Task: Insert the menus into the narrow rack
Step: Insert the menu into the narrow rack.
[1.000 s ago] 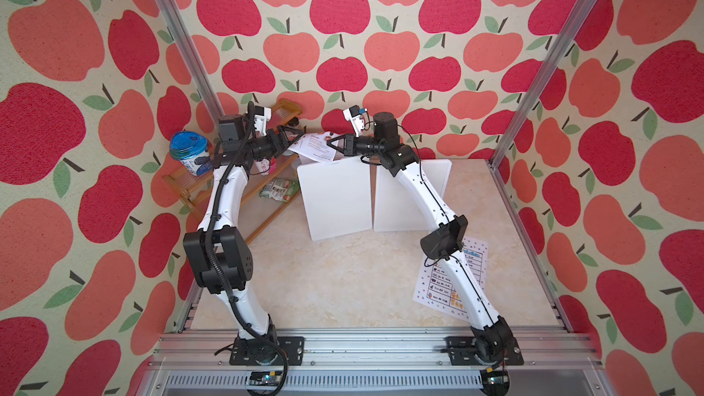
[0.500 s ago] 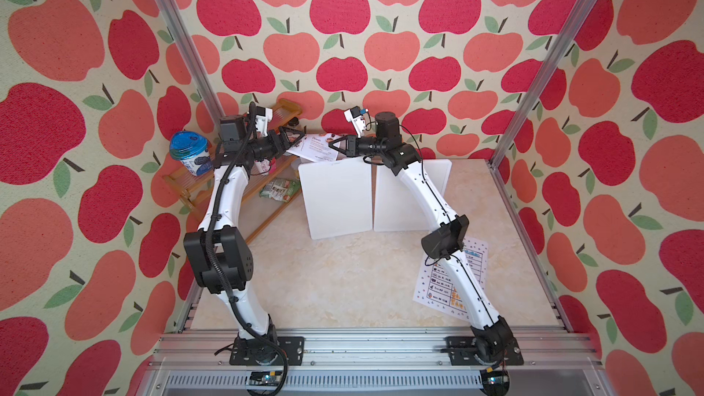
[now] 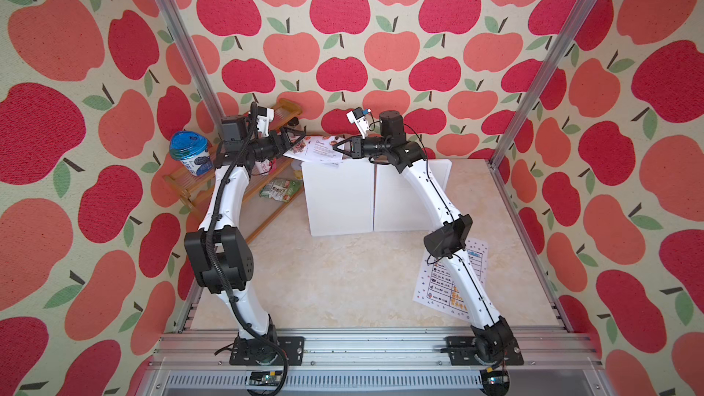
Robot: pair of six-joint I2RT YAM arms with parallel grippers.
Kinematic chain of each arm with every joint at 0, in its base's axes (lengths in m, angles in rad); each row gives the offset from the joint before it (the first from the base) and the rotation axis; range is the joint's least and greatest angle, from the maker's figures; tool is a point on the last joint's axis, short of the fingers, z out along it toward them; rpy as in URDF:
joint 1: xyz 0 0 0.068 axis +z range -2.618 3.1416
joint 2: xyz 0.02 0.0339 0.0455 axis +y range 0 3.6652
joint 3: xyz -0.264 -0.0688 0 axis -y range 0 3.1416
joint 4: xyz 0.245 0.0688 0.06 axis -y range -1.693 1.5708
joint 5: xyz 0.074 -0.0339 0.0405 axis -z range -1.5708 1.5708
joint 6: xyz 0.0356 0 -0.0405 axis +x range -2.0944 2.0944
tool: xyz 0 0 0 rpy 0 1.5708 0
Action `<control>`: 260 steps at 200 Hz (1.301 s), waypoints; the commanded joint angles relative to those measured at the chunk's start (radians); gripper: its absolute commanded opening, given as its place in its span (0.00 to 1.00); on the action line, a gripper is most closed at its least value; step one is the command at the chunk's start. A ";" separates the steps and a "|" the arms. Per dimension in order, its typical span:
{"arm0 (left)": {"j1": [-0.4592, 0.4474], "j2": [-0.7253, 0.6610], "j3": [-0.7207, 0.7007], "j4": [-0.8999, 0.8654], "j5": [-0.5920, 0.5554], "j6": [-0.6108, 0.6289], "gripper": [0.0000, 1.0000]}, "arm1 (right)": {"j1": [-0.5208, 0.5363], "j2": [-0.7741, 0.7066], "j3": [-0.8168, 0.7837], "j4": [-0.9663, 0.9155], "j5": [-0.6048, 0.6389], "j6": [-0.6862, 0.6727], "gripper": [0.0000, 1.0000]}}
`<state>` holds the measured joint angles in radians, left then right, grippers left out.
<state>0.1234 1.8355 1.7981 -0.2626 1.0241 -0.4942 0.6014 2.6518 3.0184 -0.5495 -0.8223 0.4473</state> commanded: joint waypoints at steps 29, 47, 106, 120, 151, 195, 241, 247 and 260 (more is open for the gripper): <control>-0.010 -0.014 -0.005 -0.010 -0.010 0.028 0.83 | -0.016 -0.069 0.020 -0.063 -0.045 -0.083 0.00; -0.015 -0.011 -0.003 -0.008 -0.011 0.028 0.83 | -0.024 -0.074 0.020 -0.074 -0.049 -0.089 0.00; -0.033 0.014 0.026 -0.001 -0.016 0.021 0.83 | -0.040 -0.093 0.020 -0.168 -0.057 -0.178 0.00; -0.037 0.020 0.033 -0.003 -0.017 0.019 0.83 | -0.046 -0.095 0.021 -0.189 -0.061 -0.200 0.00; -0.046 0.032 0.051 -0.010 -0.018 0.023 0.83 | -0.060 -0.099 0.020 -0.222 -0.076 -0.230 0.00; -0.056 0.045 0.060 -0.010 -0.022 0.024 0.83 | -0.079 -0.114 0.020 -0.277 -0.092 -0.291 0.00; -0.076 0.071 0.093 -0.010 -0.021 0.020 0.83 | -0.103 -0.130 0.020 -0.334 -0.120 -0.338 0.00; -0.079 0.077 0.100 -0.014 -0.022 0.021 0.83 | -0.106 -0.131 0.020 -0.340 -0.125 -0.346 0.00; -0.086 0.087 0.117 -0.019 -0.021 0.021 0.83 | -0.112 -0.134 0.020 -0.345 -0.136 -0.357 0.00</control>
<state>0.0509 1.8935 1.8587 -0.2626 1.0039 -0.4942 0.5060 2.5774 3.0184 -0.8364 -0.9085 0.1452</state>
